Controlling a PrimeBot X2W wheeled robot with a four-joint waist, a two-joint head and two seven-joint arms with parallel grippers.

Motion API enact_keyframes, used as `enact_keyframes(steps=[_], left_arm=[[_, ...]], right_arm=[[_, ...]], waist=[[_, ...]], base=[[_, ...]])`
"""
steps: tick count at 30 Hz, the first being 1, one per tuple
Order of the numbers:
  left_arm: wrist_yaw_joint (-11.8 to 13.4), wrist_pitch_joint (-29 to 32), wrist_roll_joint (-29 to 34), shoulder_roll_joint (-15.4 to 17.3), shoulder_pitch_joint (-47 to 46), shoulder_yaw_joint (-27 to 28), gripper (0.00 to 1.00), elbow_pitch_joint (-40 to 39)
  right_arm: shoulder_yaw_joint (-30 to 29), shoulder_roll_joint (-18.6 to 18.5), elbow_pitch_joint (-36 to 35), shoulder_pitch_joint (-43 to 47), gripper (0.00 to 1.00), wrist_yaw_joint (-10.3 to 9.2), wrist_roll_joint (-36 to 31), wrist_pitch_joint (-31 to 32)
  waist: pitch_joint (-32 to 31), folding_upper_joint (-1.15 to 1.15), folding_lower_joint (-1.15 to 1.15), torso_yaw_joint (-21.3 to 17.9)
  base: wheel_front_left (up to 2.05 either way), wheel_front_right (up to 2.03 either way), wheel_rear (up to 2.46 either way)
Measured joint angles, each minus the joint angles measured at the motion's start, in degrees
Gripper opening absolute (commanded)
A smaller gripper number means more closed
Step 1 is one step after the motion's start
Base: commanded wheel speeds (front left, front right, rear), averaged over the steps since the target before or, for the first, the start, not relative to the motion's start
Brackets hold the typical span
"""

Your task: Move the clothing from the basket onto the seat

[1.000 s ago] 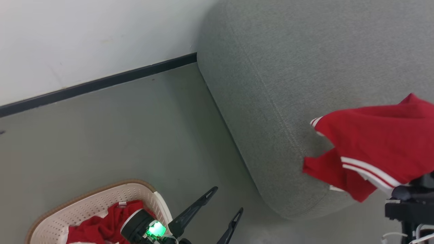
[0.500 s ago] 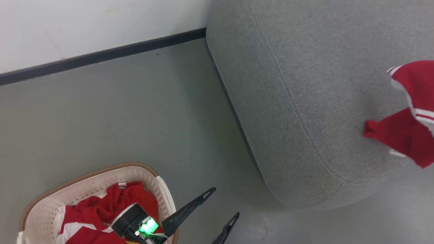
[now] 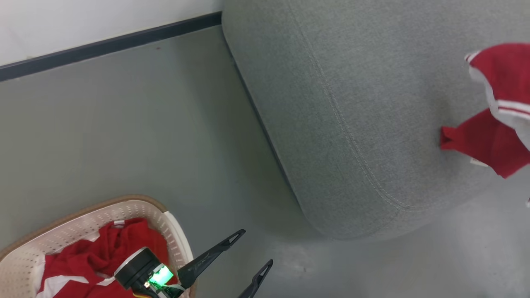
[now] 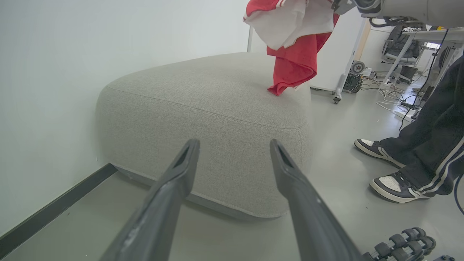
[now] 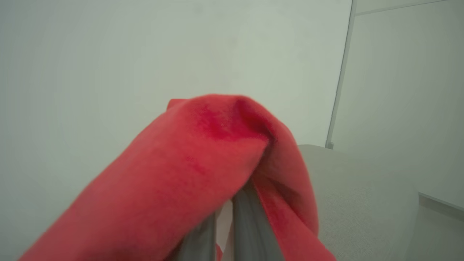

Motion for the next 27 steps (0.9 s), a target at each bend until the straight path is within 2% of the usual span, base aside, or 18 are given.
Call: enact_keyframes(steps=[8,19,27], left_arm=[[0.0,0.0,0.0,-0.3,-1.1,-1.6,1.00,0.4],[0.0,0.0,-0.1,-0.3,-1.4,-0.6,1.00,0.4],[0.0,0.0,-0.2,-0.2,-1.4,-0.7,1.00,0.5]], right_arm=[[-2.5,-0.1,2.9,-6.0,0.00,1.10,1.6,0.0],[-4.2,-0.6,8.6,-14.7,0.00,2.61,5.2,0.0],[-6.3,-2.4,15.2,-22.5,0.00,3.22,8.7,0.0]], waist=[[1.4,0.00,0.00,-2.5],[1.8,0.00,0.00,-1.2],[2.3,0.00,0.00,-0.1]], base=[[0.00,0.00,0.00],[0.00,0.00,0.00],[0.00,0.00,0.00]])
